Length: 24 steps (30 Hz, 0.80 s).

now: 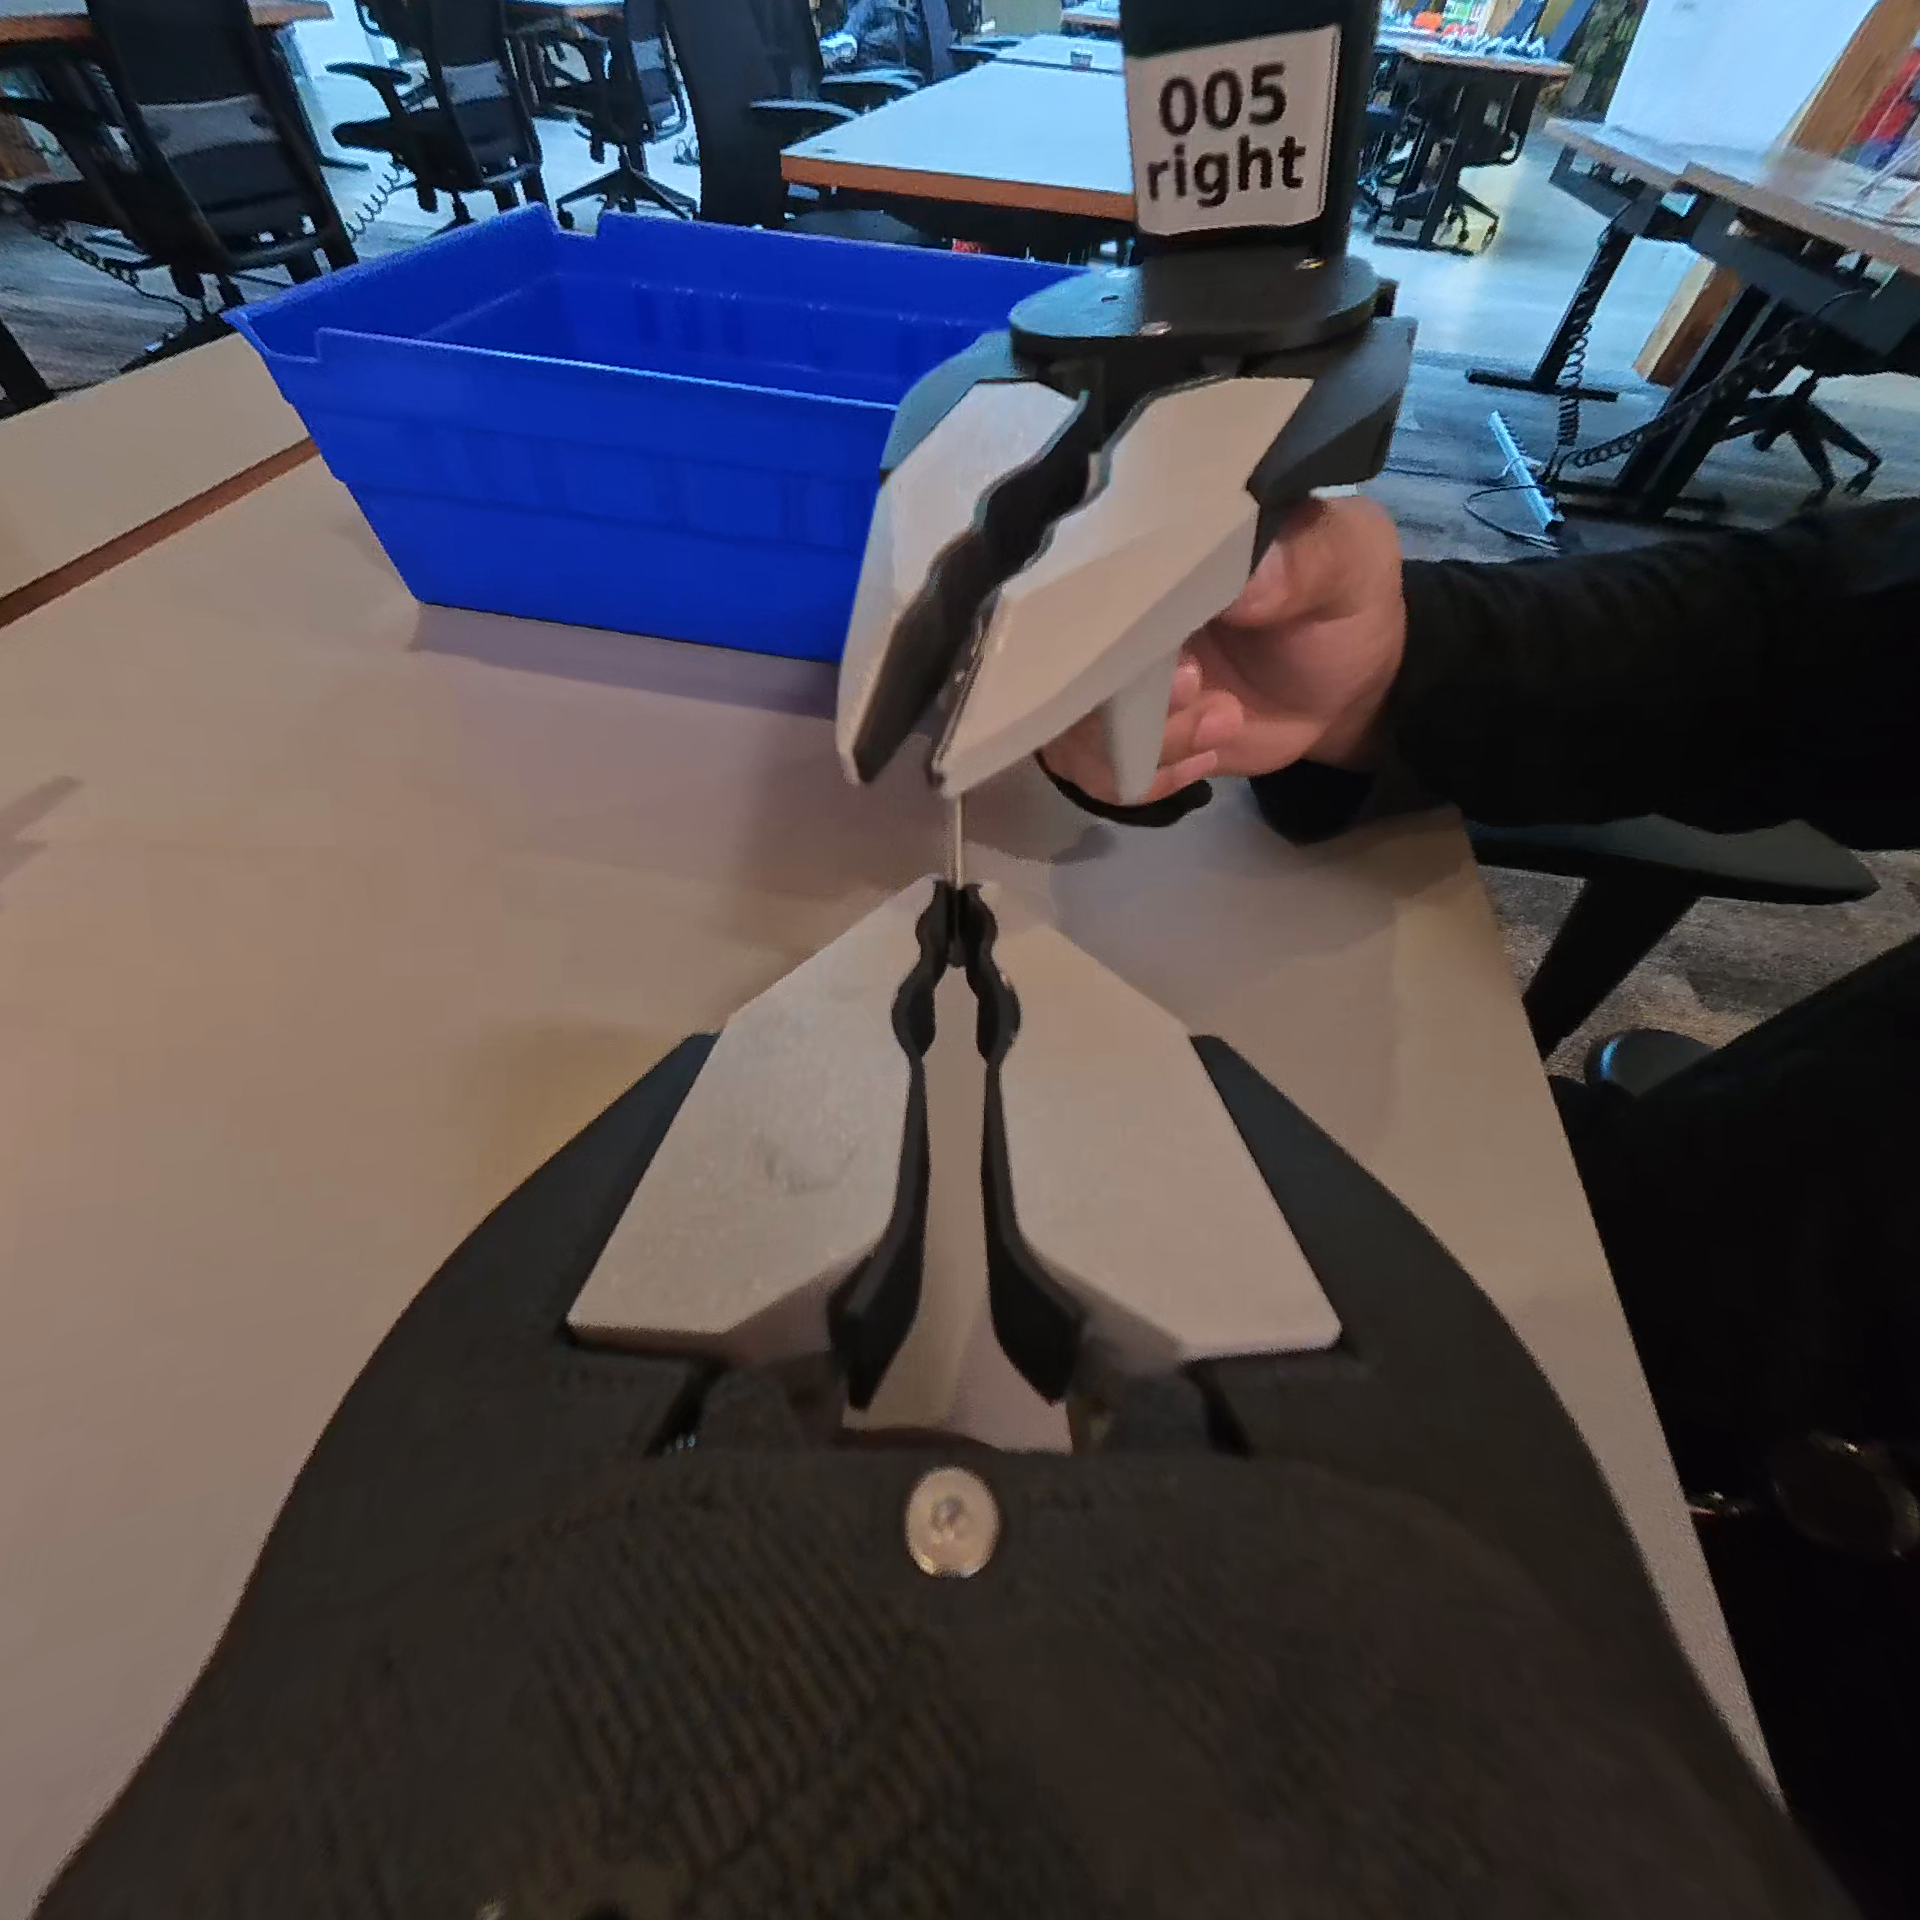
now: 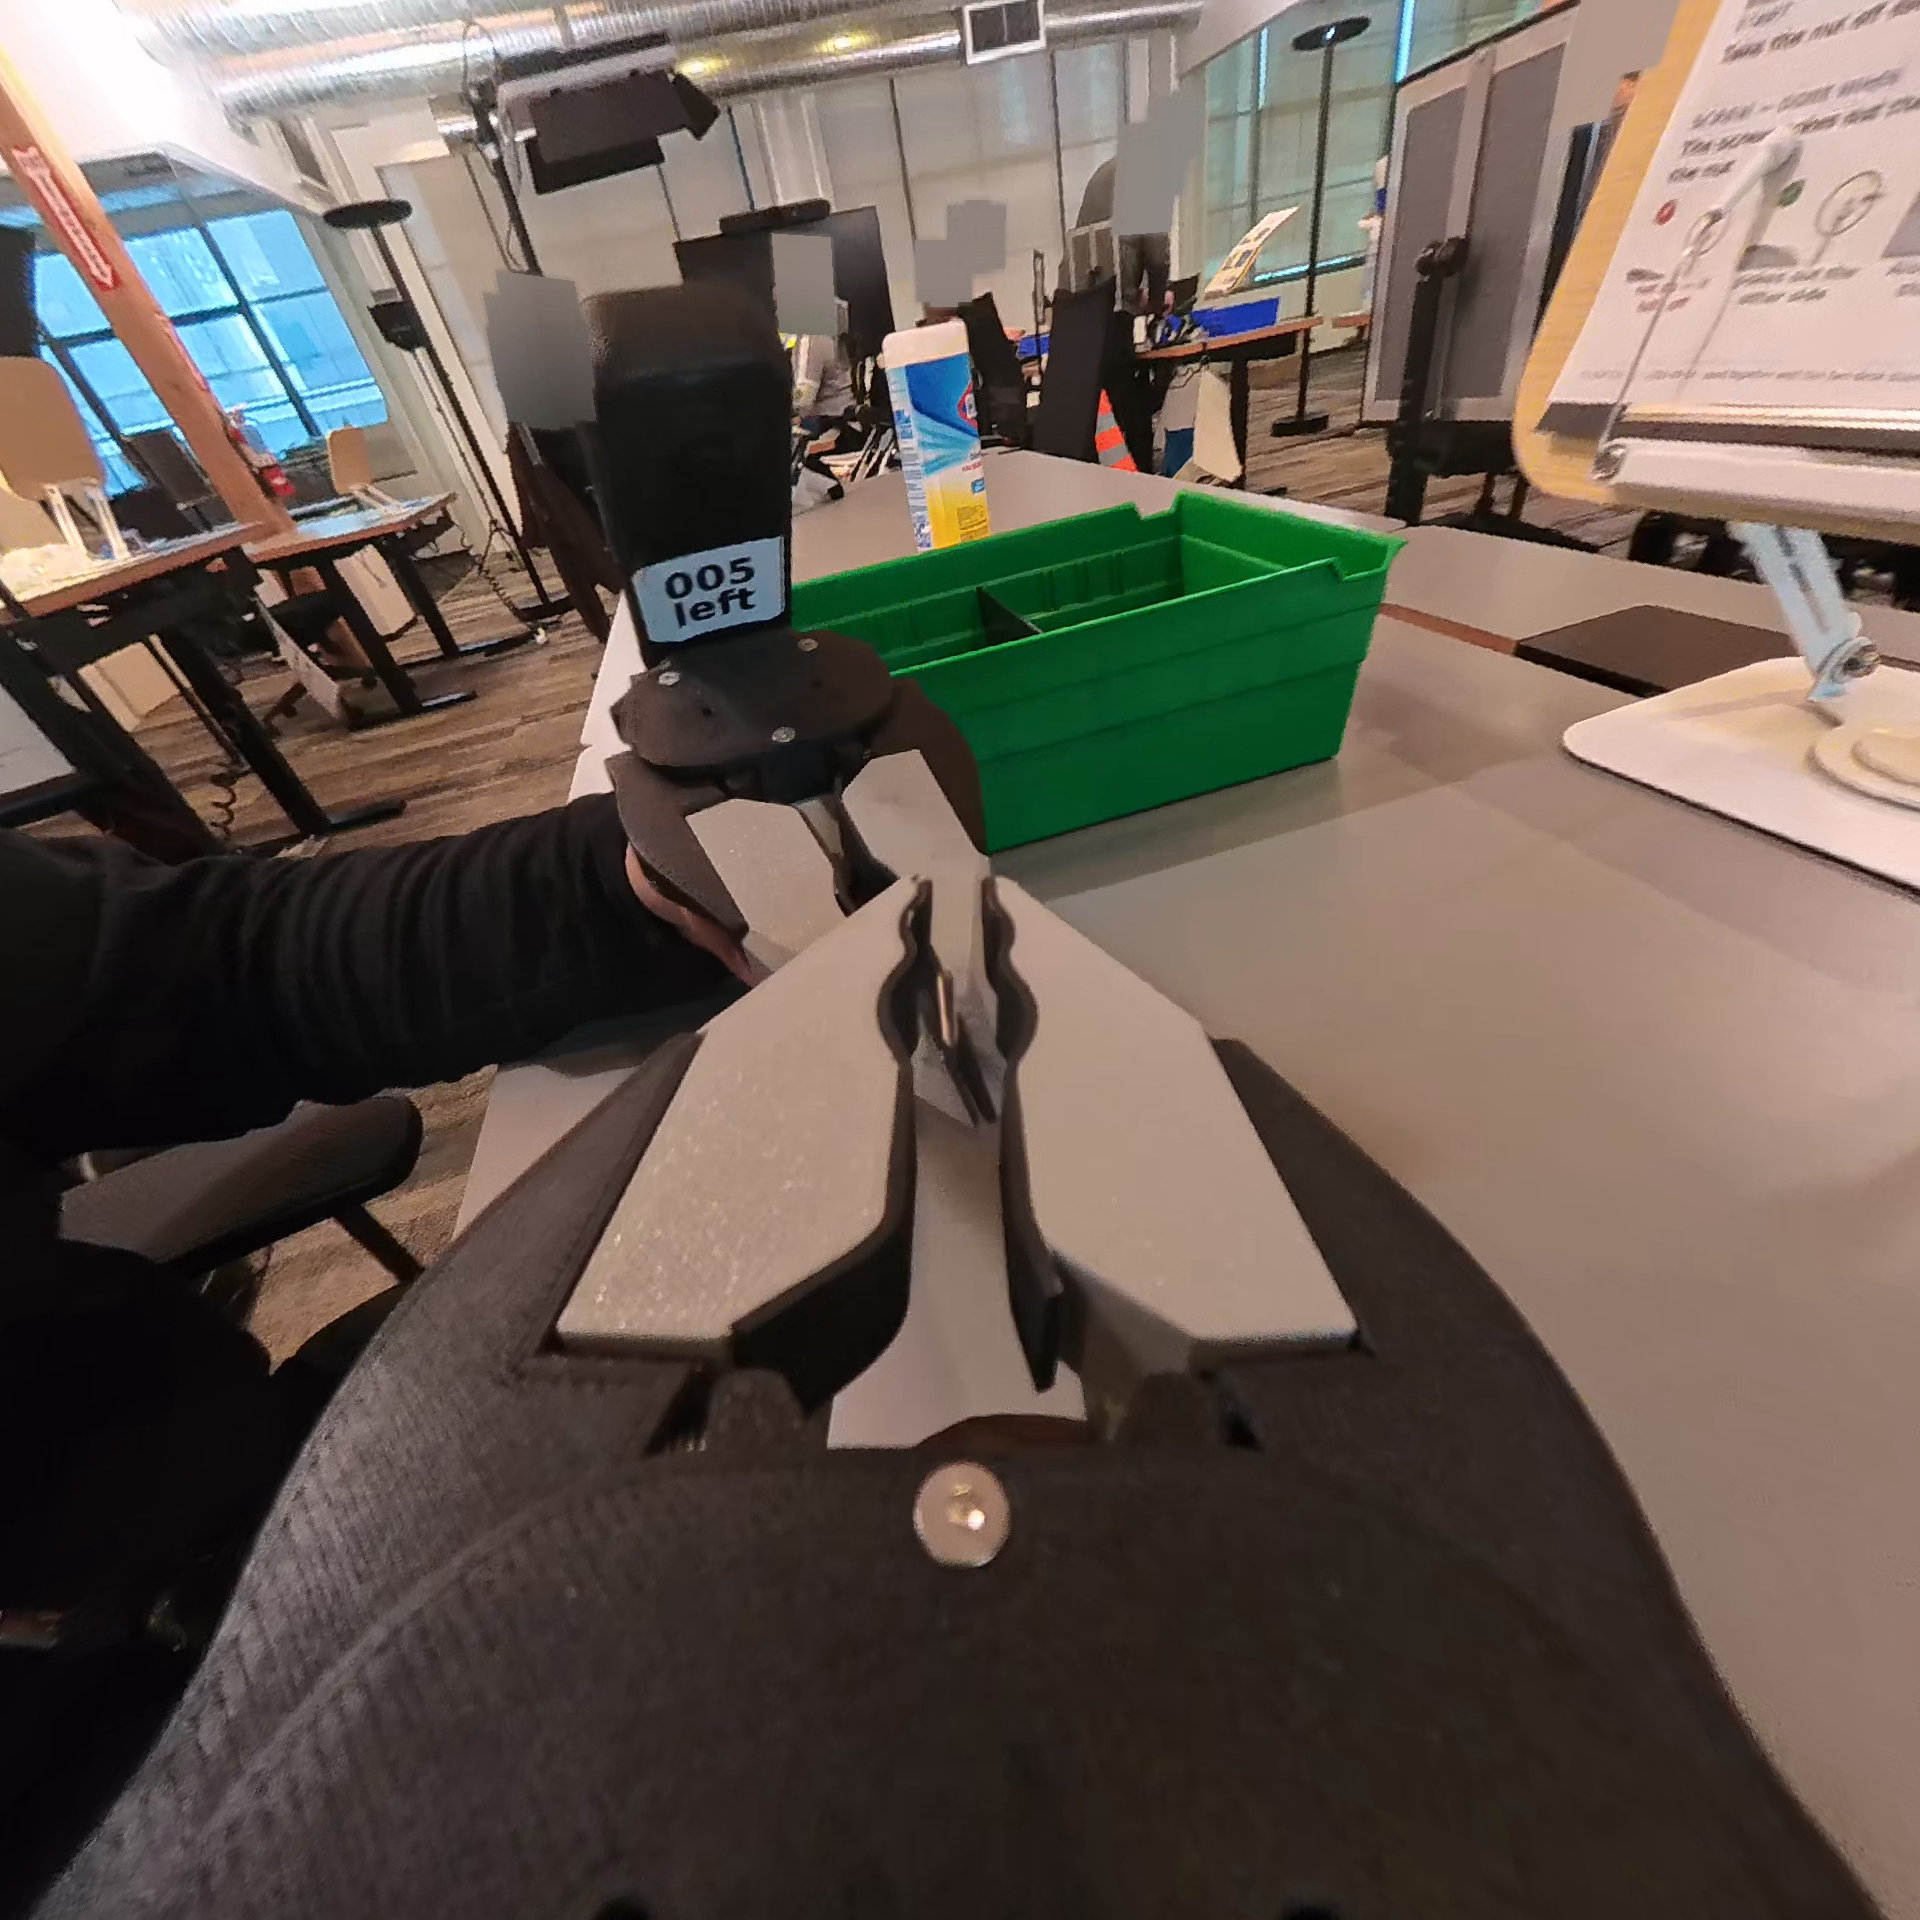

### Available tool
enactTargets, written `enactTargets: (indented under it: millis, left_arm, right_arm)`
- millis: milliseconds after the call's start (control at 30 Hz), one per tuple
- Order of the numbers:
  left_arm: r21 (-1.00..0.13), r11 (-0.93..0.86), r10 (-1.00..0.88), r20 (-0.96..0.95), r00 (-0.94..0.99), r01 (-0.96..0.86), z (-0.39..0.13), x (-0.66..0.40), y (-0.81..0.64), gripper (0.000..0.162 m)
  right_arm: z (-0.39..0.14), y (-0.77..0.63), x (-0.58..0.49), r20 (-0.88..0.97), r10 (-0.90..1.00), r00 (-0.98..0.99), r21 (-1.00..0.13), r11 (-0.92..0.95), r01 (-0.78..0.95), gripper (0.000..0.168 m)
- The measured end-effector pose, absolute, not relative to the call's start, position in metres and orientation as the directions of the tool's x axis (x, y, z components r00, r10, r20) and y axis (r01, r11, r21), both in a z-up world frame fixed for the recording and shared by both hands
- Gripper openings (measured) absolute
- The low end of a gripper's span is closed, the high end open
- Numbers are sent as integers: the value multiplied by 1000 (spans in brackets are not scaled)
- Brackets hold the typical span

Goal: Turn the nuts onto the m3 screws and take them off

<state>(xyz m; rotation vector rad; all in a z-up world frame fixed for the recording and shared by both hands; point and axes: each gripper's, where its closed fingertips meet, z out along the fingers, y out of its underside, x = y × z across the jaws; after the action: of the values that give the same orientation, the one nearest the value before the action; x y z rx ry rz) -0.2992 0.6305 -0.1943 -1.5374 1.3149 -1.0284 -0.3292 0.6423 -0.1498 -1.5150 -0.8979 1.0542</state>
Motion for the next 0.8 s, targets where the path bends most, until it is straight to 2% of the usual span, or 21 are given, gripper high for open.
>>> enactTargets:
  millis: [133,200,333,467,600,700,800]
  left_arm:
    - [-963,-85,-983,40,177,-255,-184,-312,646,0]
    - [-973,-83,-972,31,233,-214,-176,-325,660,0]
    - [-983,-94,-950,40,311,-161,-168,-349,676,0]
    - [-985,-100,-940,47,337,-141,-165,-356,681,0]
    - [-984,-90,-946,36,323,-154,-166,-353,677,0]
    - [-981,-85,-950,27,311,-174,-169,-349,673,0]
    - [-980,-76,-952,16,306,-186,-169,-348,671,0]
  right_arm:
    - [-145,649,-314,-181,911,370,-982,-188,-18,13]
    - [-151,649,-310,-187,911,367,-979,-203,5,21]
    - [-188,628,-322,-239,938,252,-937,-291,193,29]
    - [-228,605,-338,-140,975,172,-879,-202,432,14]
    - [-262,588,-348,-65,993,103,-781,-115,614,18]
    - [-274,587,-352,-7,997,83,-738,-61,672,17]
    - [-272,590,-355,2,996,88,-744,-57,666,16]
